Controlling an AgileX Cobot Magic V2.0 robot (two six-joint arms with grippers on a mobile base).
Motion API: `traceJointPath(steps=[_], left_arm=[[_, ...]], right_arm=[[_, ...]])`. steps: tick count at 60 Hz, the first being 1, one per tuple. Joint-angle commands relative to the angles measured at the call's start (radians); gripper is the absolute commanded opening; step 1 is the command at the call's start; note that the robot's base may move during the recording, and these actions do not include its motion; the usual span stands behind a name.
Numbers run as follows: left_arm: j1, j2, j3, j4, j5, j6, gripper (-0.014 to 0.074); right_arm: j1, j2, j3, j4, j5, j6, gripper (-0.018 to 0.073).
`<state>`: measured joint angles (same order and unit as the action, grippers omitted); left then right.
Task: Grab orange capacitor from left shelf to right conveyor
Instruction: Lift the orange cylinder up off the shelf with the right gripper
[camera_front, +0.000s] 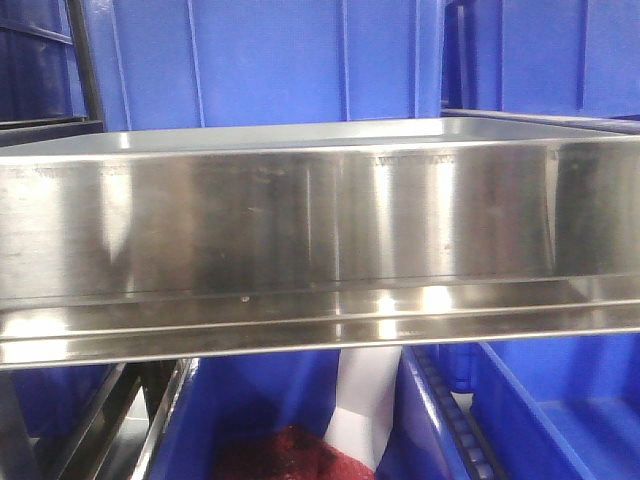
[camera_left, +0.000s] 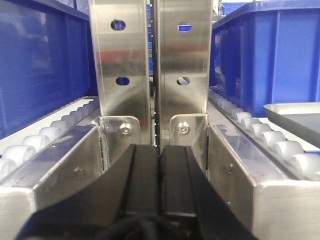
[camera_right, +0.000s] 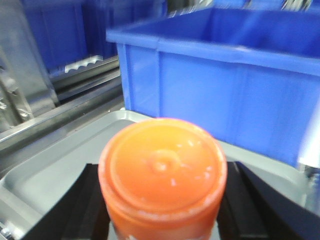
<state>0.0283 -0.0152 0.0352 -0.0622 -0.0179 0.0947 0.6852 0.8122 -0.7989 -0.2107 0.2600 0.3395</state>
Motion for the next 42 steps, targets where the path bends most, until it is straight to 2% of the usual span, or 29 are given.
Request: traceJointPath(steps=[1, 13, 42], left_arm=[[-0.006, -0.01, 0.022, -0.008, -0.091, -0.001, -0.0126], [-0.006, -0.01, 0.022, -0.008, -0.091, -0.001, -0.0126], [-0.006, -0.01, 0.022, -0.008, -0.091, -0.001, -0.0126]], right_arm=[[-0.003, -0.085, -0.009, -0.017, -0.002, -0.013, 0.0049], [-0.004, -0.196, 0.0, -0.017, 0.106, -0.013, 0.0049], [-0.014, -0.208, 0.0, -0.017, 0.108, -0.013, 0.0049]])
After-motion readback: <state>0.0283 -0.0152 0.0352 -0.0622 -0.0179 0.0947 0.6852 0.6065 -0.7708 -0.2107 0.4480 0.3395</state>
